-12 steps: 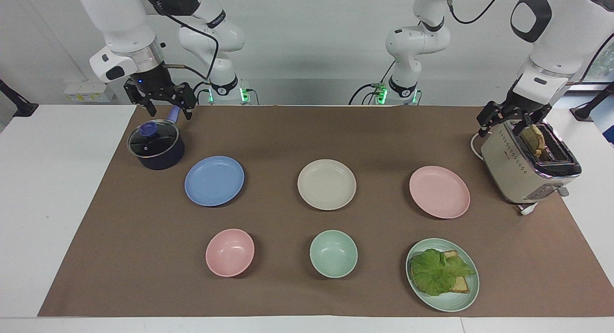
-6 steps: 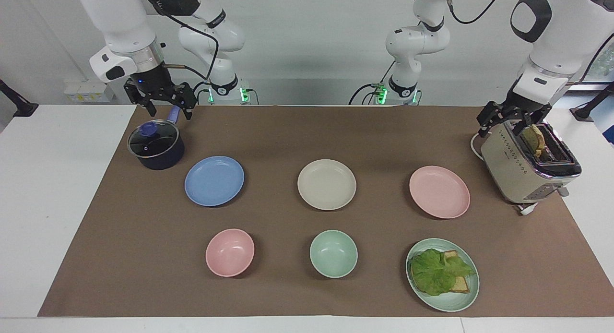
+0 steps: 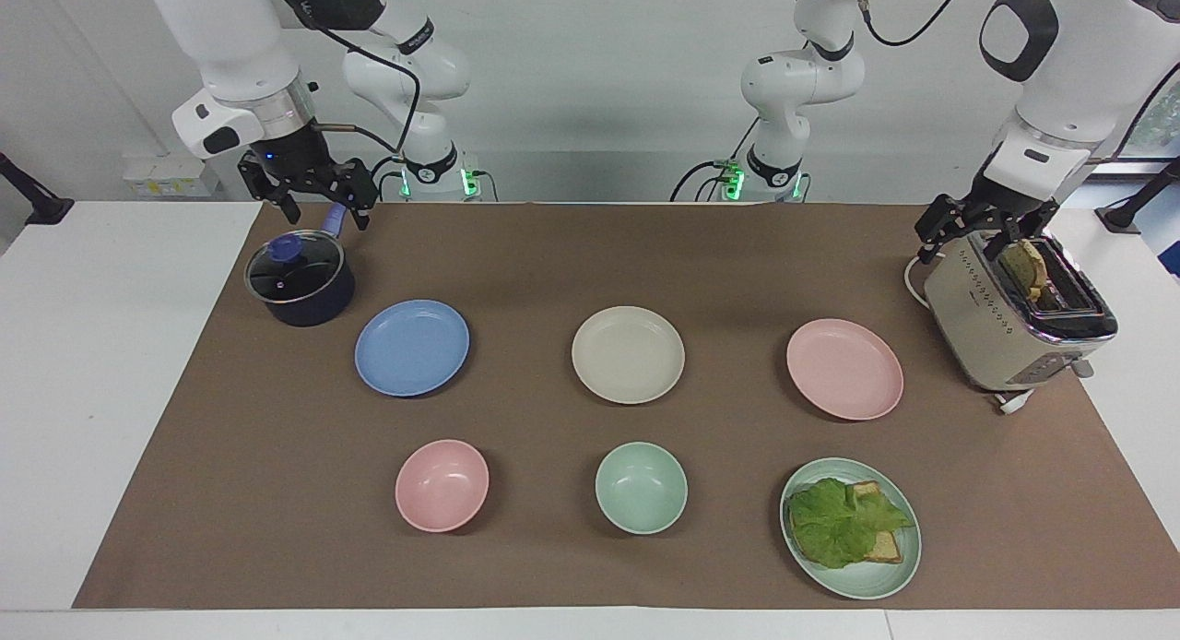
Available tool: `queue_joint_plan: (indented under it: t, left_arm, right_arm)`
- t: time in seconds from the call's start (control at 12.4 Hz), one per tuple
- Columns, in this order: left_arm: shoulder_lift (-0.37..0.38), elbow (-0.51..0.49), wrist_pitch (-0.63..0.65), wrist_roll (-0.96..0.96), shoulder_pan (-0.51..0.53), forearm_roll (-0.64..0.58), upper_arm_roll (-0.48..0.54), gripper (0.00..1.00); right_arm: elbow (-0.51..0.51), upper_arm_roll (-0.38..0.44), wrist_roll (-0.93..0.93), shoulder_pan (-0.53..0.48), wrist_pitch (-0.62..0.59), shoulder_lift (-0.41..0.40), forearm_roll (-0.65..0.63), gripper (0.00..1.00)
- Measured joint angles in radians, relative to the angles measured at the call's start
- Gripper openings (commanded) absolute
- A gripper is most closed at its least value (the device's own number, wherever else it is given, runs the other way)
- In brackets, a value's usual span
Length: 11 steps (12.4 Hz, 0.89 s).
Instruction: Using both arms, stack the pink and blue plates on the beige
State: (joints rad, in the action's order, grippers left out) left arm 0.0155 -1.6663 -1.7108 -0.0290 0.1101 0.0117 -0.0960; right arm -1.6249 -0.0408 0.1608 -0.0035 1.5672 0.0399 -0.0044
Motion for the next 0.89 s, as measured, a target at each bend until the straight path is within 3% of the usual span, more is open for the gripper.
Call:
queue_joint_plan:
  t: [0.72, 0.89]
  left_arm:
    - [0.000, -0.002, 0.000, 0.000, 0.000, 0.000, 0.005, 1.00]
    - [-0.006, -0.048, -0.015, 0.000, 0.007, -0.002, 0.011, 1.00]
  right_arm:
    - [0.000, 0.000, 0.000, 0.000, 0.000, 0.000, 0.000, 1.00]
    - [0.000, 0.000, 0.000, 0.000, 0.000, 0.000, 0.000, 1.00]
